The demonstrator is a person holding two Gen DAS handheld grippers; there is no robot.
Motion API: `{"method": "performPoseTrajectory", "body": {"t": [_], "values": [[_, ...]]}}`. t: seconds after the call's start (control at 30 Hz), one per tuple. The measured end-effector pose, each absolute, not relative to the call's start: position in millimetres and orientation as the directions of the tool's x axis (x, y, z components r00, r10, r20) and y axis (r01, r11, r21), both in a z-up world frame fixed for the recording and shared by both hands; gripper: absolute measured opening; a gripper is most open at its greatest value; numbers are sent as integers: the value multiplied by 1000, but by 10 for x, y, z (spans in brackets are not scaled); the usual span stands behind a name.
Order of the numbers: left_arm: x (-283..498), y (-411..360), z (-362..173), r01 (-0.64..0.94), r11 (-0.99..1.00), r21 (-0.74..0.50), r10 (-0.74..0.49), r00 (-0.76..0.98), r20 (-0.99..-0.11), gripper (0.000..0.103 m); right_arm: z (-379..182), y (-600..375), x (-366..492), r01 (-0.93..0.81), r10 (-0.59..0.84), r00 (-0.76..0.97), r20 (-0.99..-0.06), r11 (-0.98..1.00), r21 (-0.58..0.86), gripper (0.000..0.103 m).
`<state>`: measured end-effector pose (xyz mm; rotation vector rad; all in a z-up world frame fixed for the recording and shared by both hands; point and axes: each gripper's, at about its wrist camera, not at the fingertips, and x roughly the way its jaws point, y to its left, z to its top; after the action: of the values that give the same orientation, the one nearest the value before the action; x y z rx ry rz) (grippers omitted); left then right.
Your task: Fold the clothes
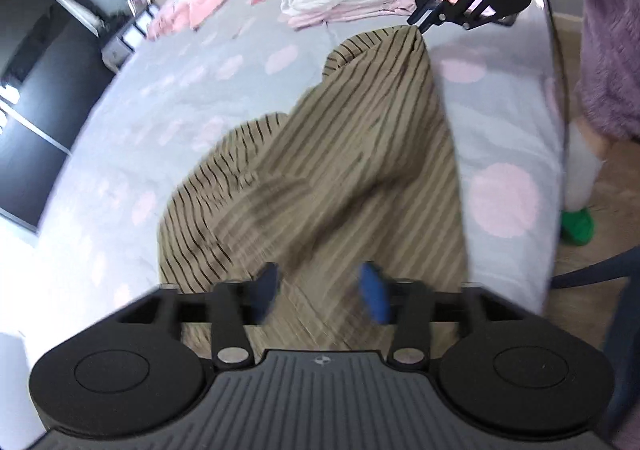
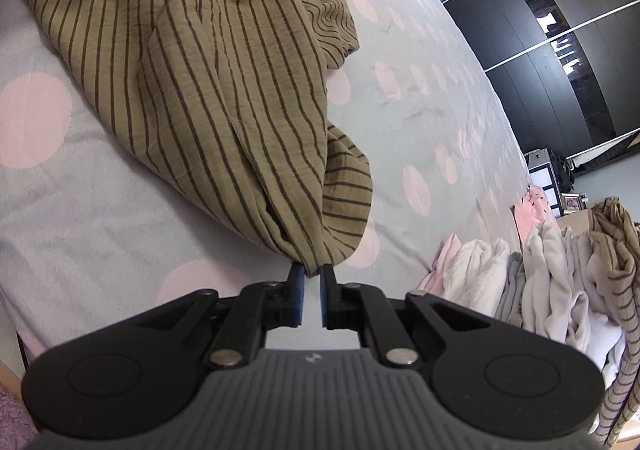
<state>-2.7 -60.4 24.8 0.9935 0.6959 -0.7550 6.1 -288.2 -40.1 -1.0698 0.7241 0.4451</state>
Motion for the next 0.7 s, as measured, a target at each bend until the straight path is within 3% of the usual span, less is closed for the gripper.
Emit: {"method": "performPoseTrajectory", "body": {"t": [0.13, 0.37, 0.4, 0.47, 0.5, 0.53, 0.7], "values": [[127, -826, 47, 804, 282, 524, -219, 585, -781, 50, -392, -2873, 8, -651, -7, 692, -722, 426, -628, 8], [515, -1102, -293, 807, 297, 510, -114, 560, -820, 49, -408, -2888, 9, -654, -1, 693, -721, 422, -628, 8], [562, -1112, -309, 808, 314, 499, -111, 553, -826, 46, -410, -2888, 14, -654, 0, 693, -721, 421, -629, 8], [651, -1126, -332, 805, 352, 478, -103, 541, -835, 26, -413, -2888, 21, -655, 1, 693, -721, 419, -629, 8], [678, -1123, -327, 804, 368, 466, -103, 534, -839, 10, -415, -2888, 24, -655, 2, 693, -721, 417, -630, 8], [679, -1109, -302, 802, 381, 460, -109, 533, -839, 5, -415, -2888, 22, -656, 3, 693, -721, 416, -630, 8], [516, -890, 18, 790, 444, 423, -167, 537, -827, 0, -383, -2879, 7, -668, 28, 686, -728, 422, -613, 8]]}}
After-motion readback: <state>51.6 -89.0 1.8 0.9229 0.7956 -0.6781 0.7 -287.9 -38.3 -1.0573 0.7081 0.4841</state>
